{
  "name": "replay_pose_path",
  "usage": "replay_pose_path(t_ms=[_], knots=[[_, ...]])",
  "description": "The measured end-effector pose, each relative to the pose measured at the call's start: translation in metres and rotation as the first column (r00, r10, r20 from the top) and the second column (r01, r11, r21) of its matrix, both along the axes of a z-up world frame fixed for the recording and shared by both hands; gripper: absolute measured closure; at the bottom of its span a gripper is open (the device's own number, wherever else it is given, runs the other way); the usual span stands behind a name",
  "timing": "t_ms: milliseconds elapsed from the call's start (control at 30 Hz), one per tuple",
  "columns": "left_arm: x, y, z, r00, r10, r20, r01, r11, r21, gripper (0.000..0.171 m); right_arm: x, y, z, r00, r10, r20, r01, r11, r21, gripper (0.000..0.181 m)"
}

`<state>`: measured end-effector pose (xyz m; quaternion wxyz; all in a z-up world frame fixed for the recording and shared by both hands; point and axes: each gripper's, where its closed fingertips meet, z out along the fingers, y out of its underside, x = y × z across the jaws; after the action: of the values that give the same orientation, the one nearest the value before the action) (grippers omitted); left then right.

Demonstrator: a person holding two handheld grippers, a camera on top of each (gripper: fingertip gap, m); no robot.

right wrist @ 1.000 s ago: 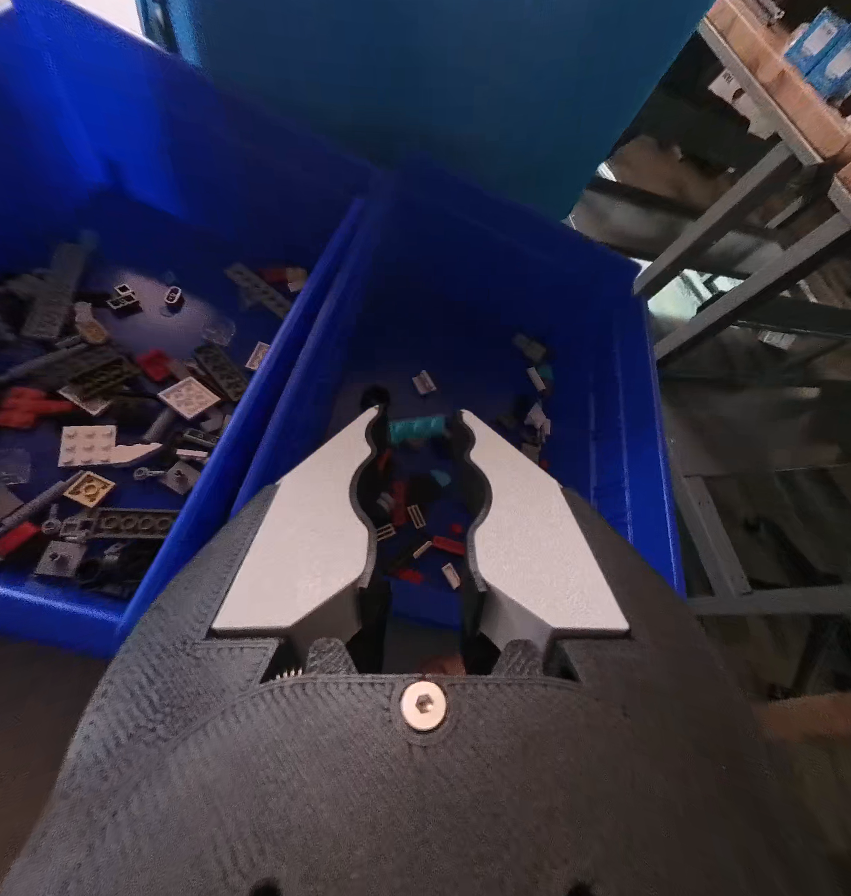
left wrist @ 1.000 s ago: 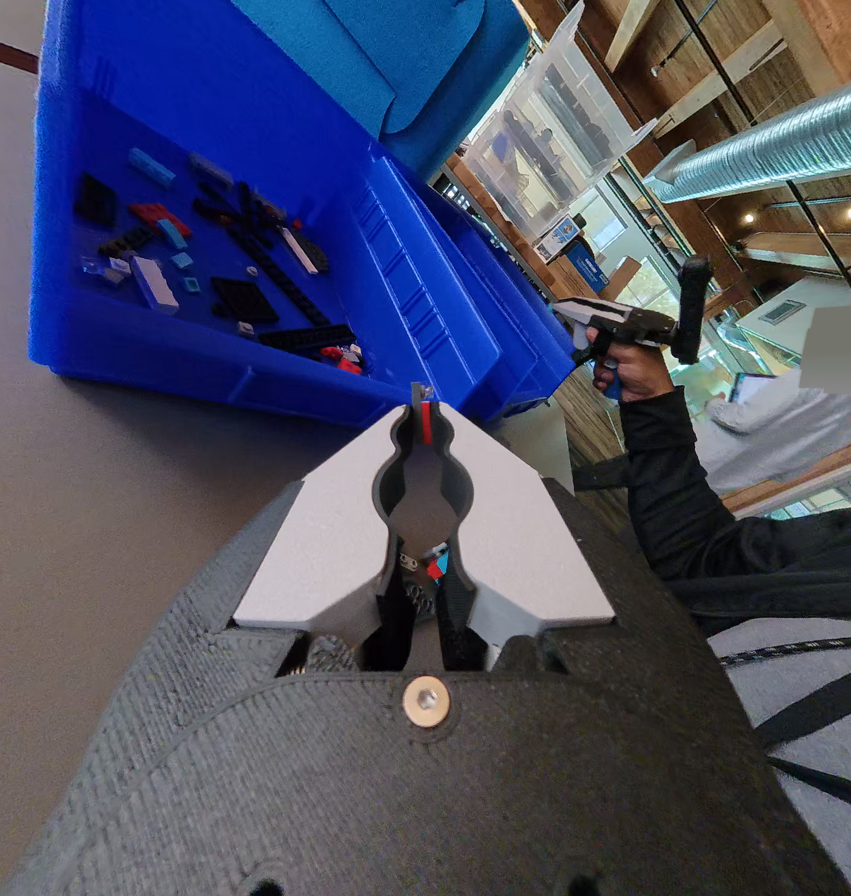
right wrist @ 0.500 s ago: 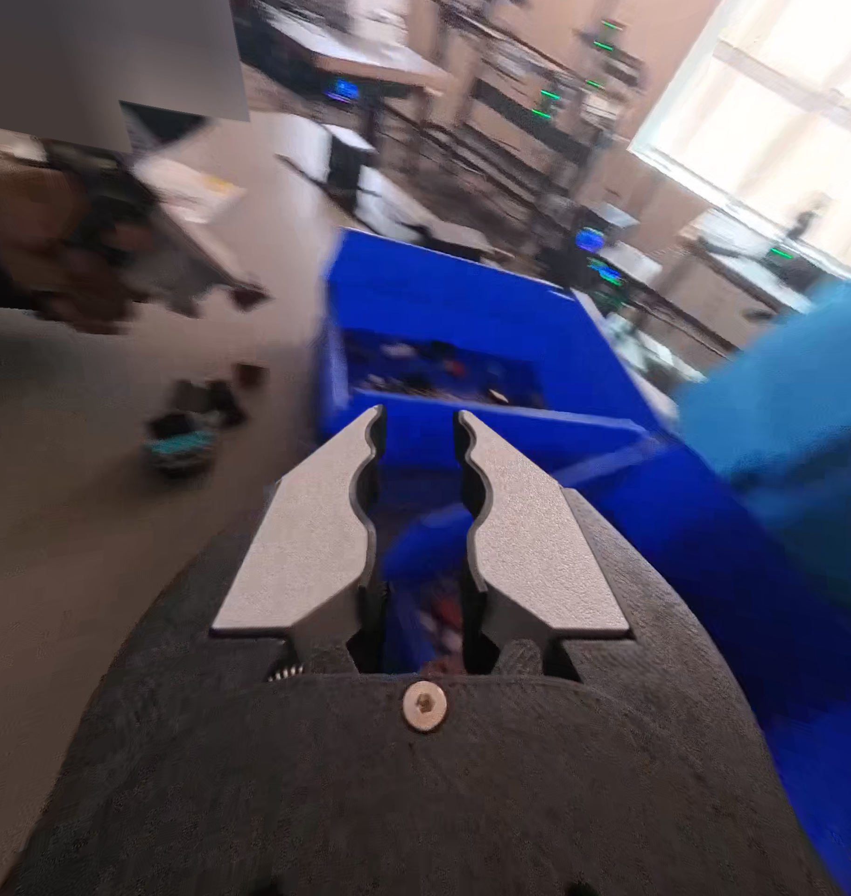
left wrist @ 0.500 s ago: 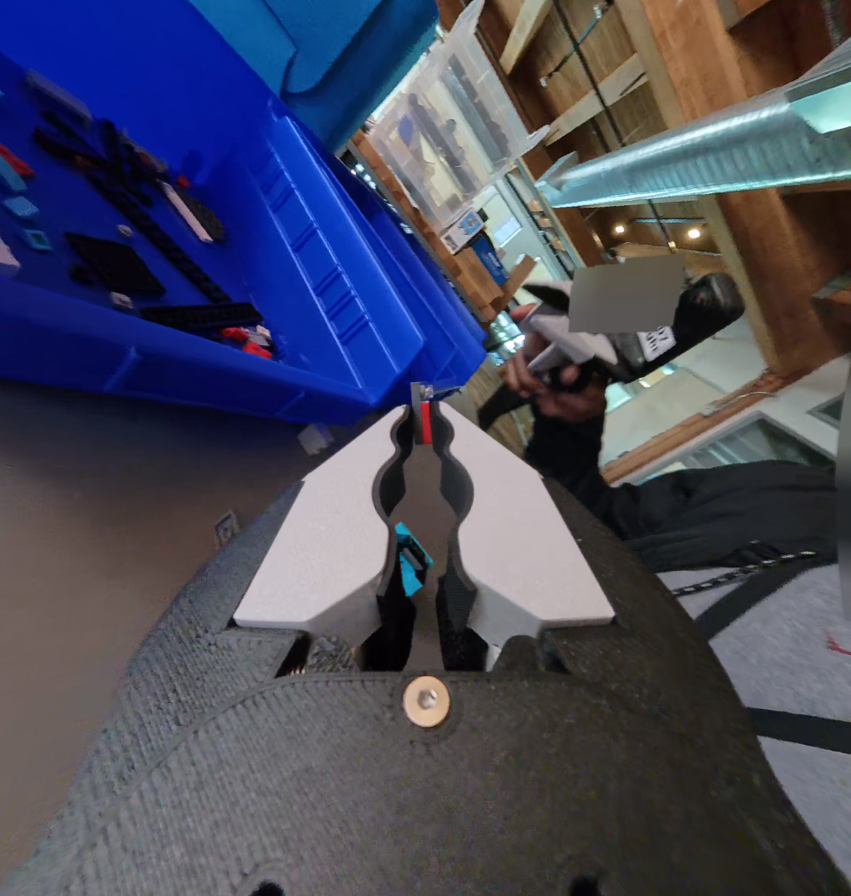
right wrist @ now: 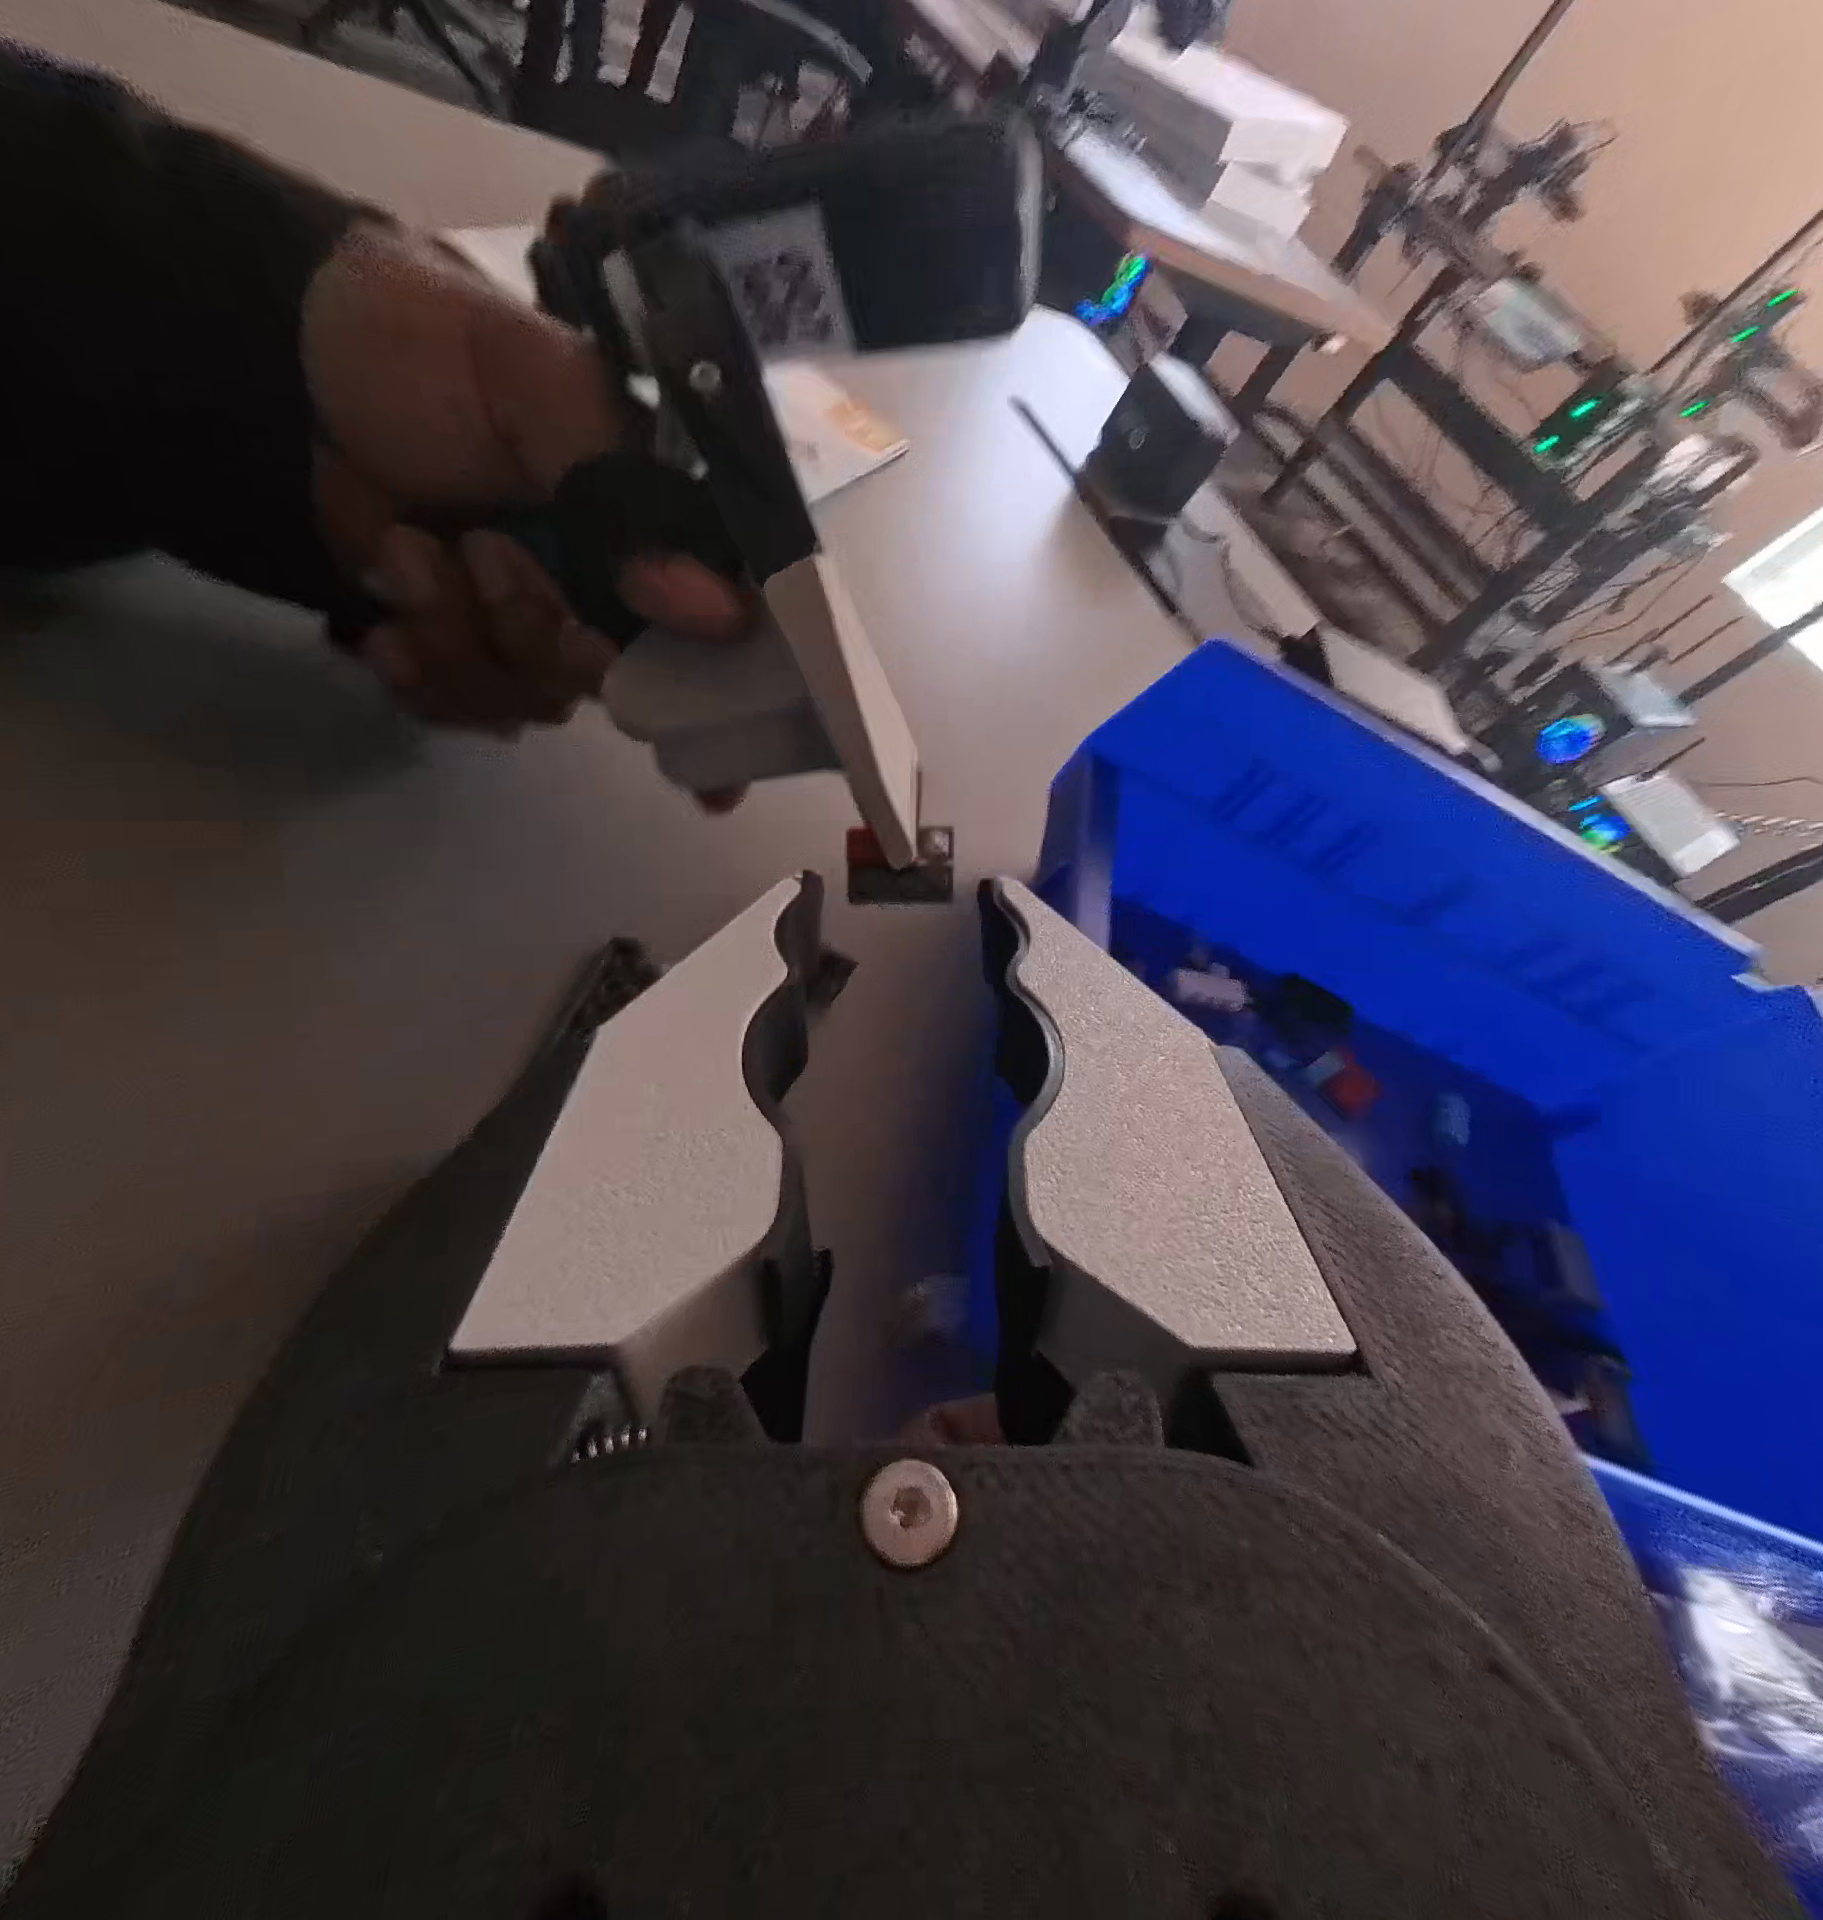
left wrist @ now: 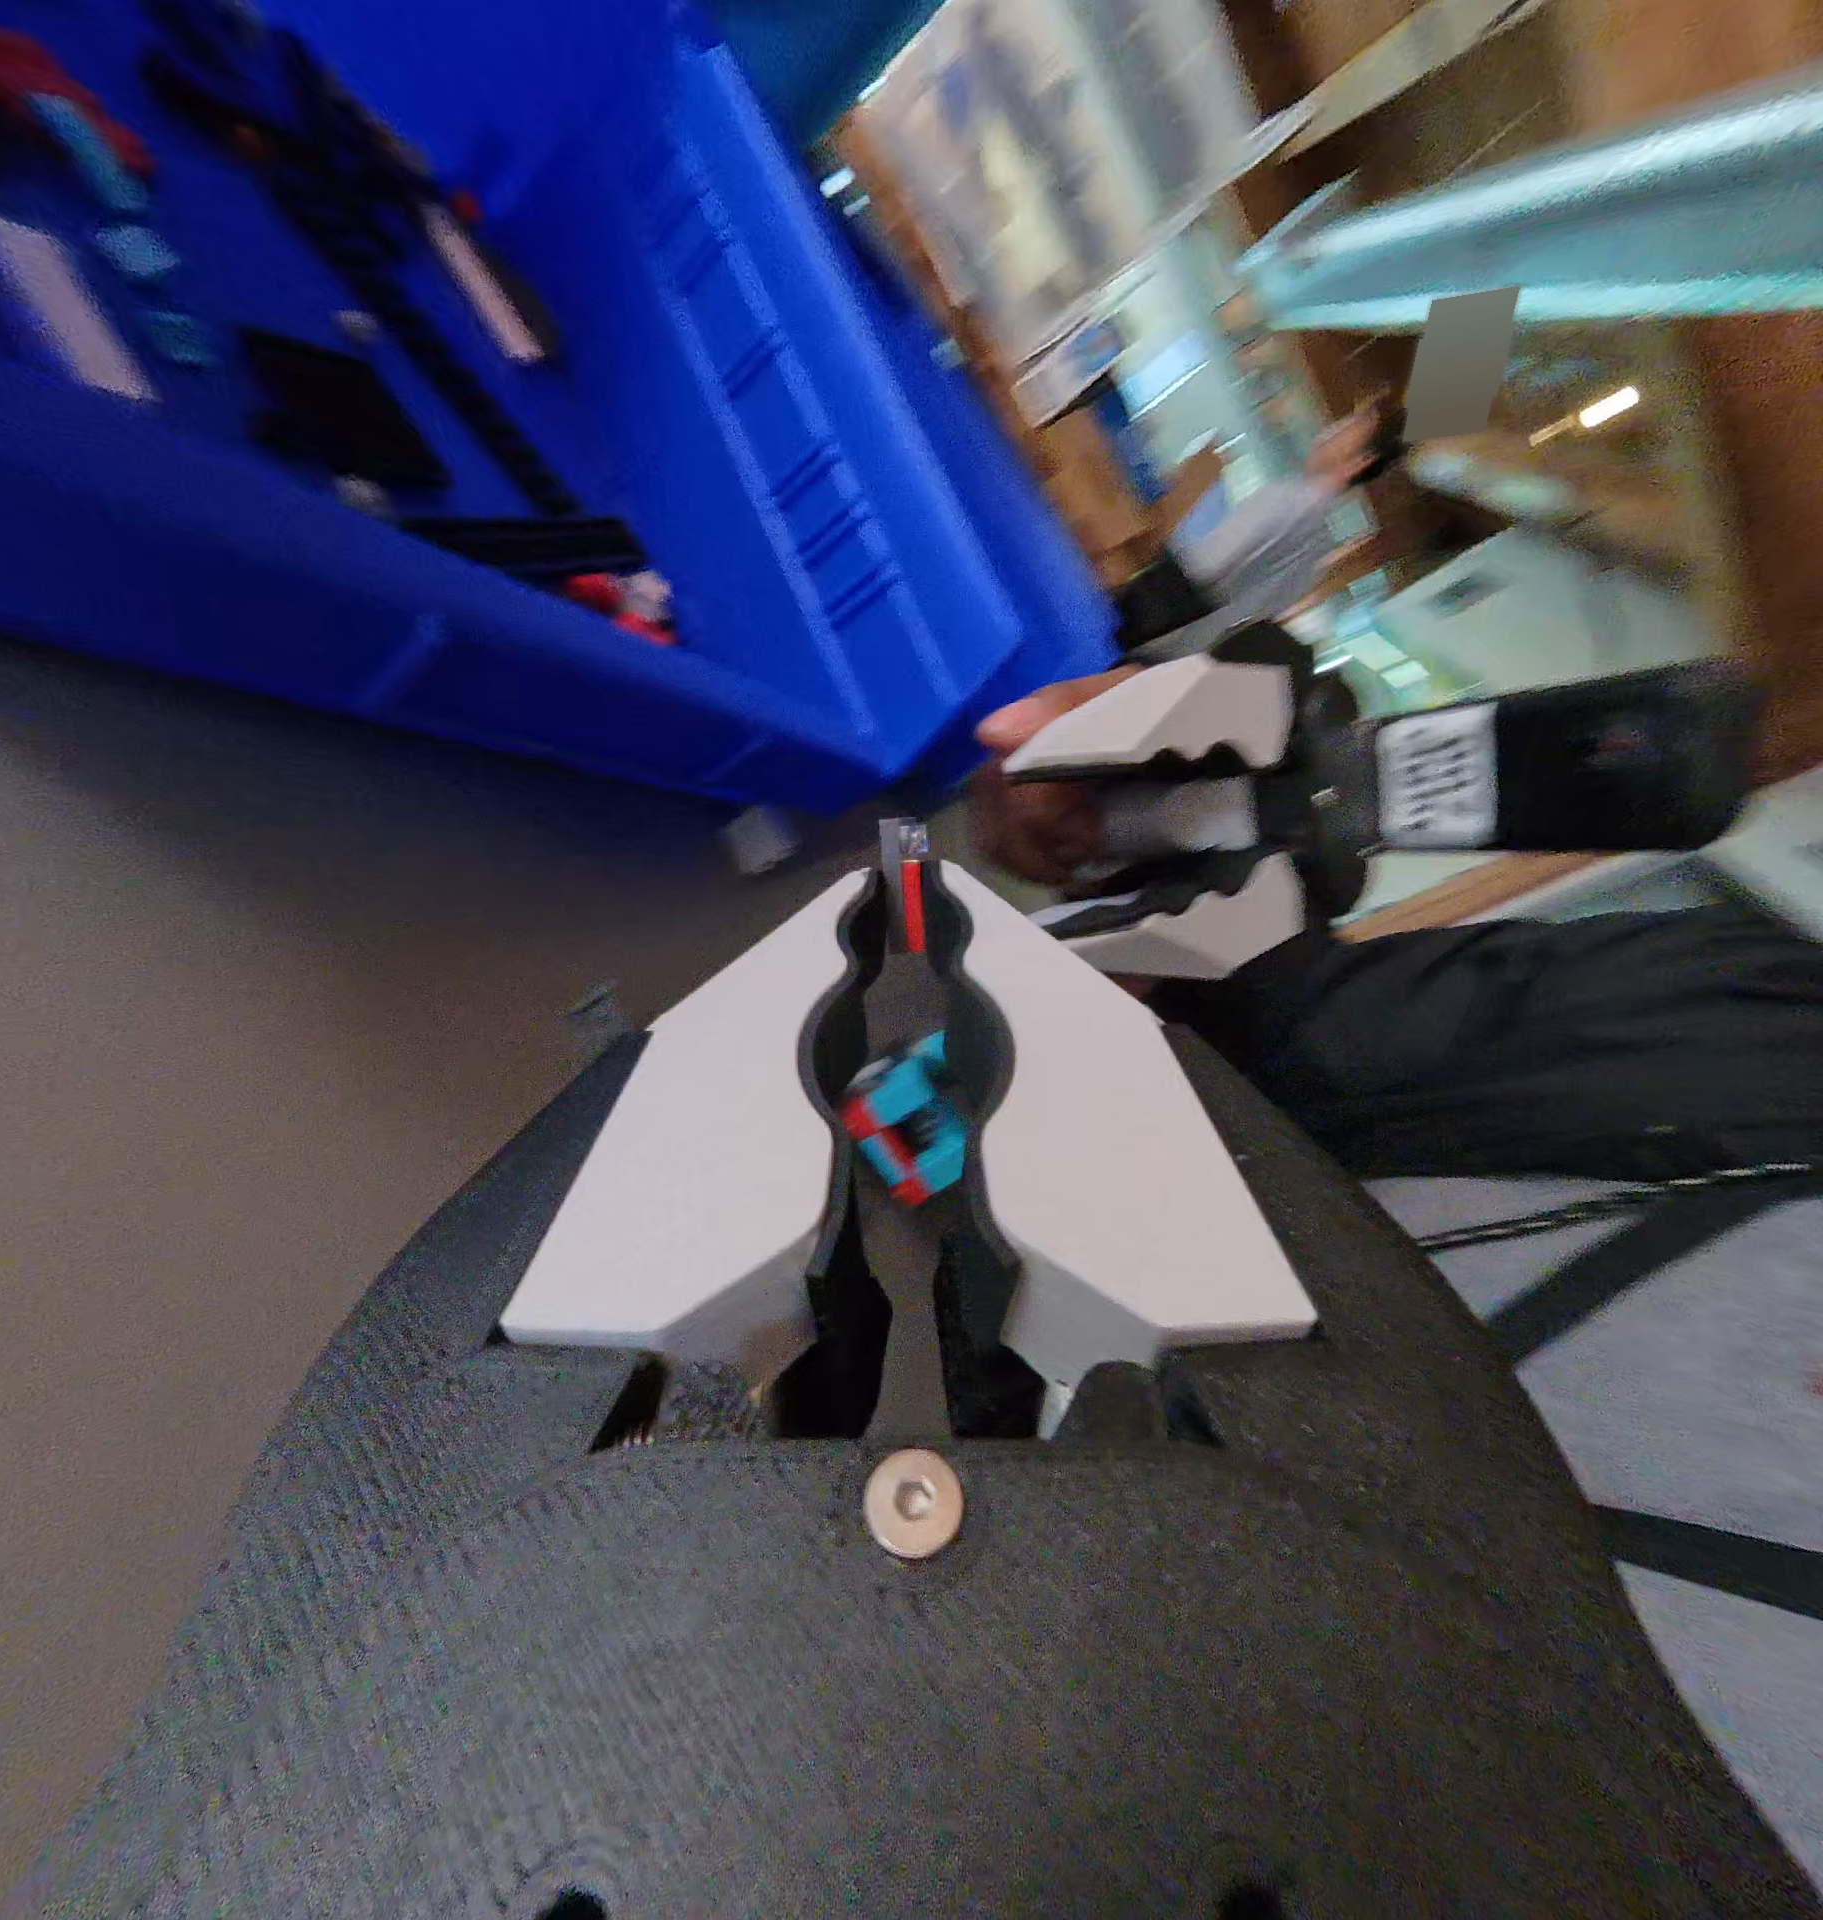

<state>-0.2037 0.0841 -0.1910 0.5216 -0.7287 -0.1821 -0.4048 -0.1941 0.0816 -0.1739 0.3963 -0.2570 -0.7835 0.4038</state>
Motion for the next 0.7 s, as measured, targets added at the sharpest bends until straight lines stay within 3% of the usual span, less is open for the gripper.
replay_pose_path(t_ms=[100, 167, 333, 700], knots=[[-0.018, -0.01, -0.028, 0.967, 0.005, -0.253, -0.051, 0.983, -0.175, 0.165, 0.007, 0.005, -0.025, 0.99, 0.023, 0.138, -0.023, 1.0, 0.003, 0.15], [-0.028, -0.016, -0.033, 0.943, 0.01, -0.334, -0.087, 0.973, -0.216, 0.164, 0.009, 0.008, -0.036, 0.981, 0.021, 0.191, -0.021, 1.0, -0.002, 0.151], [-0.036, -0.024, -0.042, 0.945, -0.003, -0.328, -0.09, 0.959, -0.27, 0.165, 0.015, 0.001, -0.057, 0.955, 0.039, 0.295, -0.037, 0.999, -0.013, 0.151], [-0.033, -0.028, -0.062, 0.937, -0.062, -0.345, -0.071, 0.931, -0.359, 0.159, 0.023, 0.0, -0.053, 0.943, 0.07, 0.326, -0.02, 0.988, -0.155, 0.151]])
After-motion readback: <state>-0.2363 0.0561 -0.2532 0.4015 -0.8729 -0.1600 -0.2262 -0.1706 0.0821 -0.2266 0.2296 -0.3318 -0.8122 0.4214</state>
